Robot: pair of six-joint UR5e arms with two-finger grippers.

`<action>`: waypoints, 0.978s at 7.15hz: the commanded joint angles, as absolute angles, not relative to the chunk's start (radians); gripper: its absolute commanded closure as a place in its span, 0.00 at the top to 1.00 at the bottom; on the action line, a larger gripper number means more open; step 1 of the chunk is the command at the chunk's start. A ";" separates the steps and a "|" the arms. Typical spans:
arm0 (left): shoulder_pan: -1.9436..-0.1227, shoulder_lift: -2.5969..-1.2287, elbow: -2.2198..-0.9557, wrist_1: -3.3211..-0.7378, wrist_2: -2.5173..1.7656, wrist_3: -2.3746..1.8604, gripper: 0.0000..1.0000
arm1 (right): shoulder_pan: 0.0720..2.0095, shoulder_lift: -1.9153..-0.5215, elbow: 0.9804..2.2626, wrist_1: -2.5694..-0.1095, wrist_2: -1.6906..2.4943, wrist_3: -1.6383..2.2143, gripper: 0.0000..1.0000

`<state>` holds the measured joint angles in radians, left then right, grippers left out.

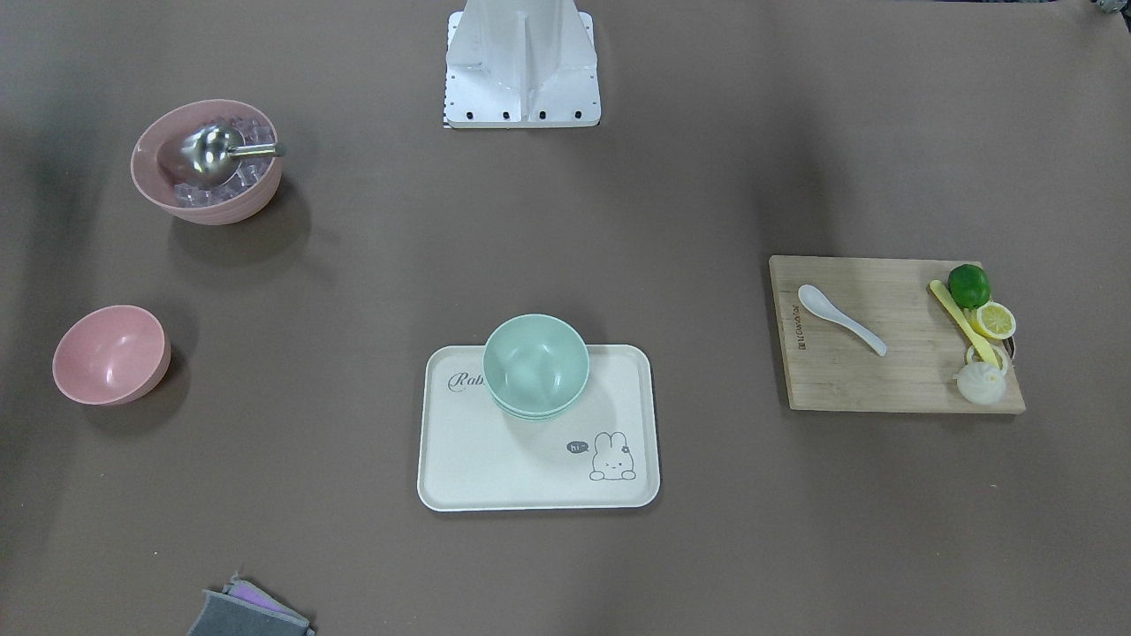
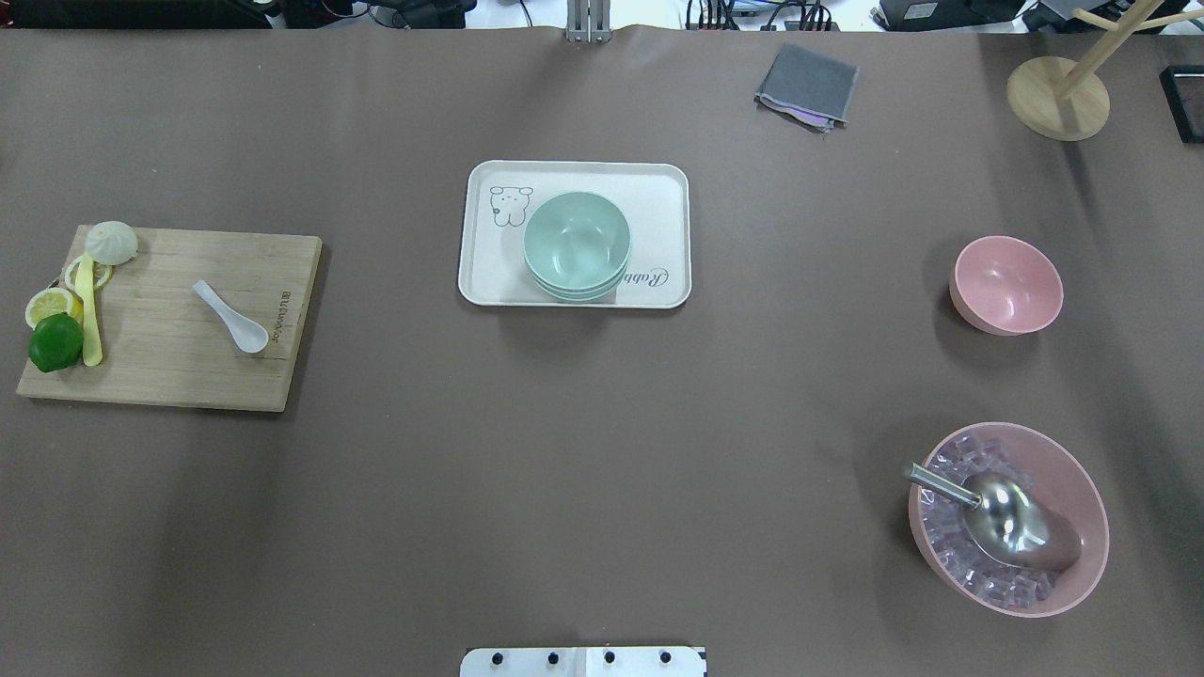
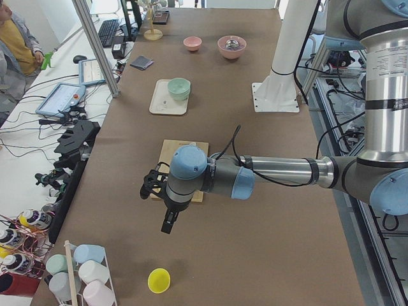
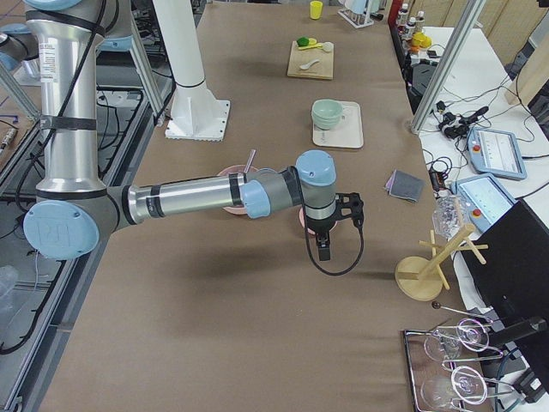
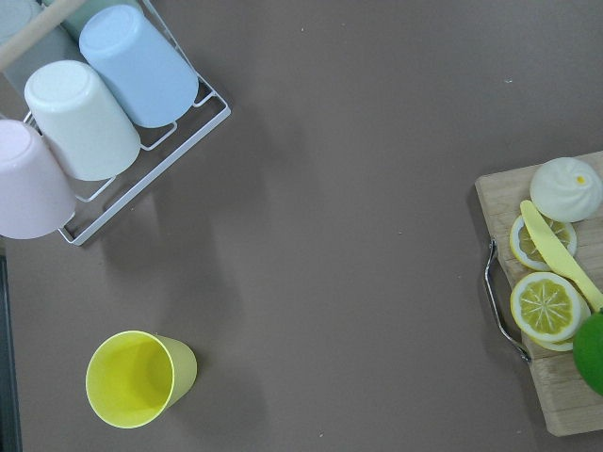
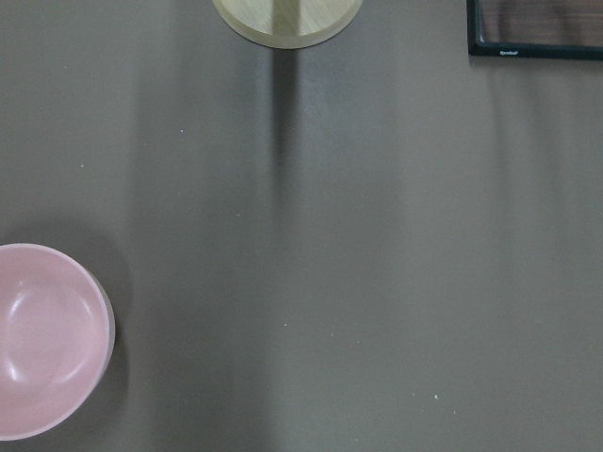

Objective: Stack pink bowl on green and place spoon

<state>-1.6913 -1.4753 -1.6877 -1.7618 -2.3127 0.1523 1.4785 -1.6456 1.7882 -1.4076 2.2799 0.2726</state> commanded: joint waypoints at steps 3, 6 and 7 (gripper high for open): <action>-1.693 -1.476 -1.654 -1.730 -2.353 0.133 0.98 | 1.523 -1.703 1.808 -1.401 2.387 0.281 1.00; -1.695 -1.422 -1.717 -1.735 -2.362 0.140 0.99 | 1.526 -1.723 1.806 -1.397 2.428 0.278 1.00; -1.695 -1.422 -1.724 -1.723 -2.381 0.130 0.99 | 1.526 -1.724 1.804 -1.369 2.433 0.279 1.00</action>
<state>-1.6952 -1.4289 -1.7132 -1.7302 -2.3670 0.1360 1.5252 -1.7207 1.8054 -1.3910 2.4255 0.2788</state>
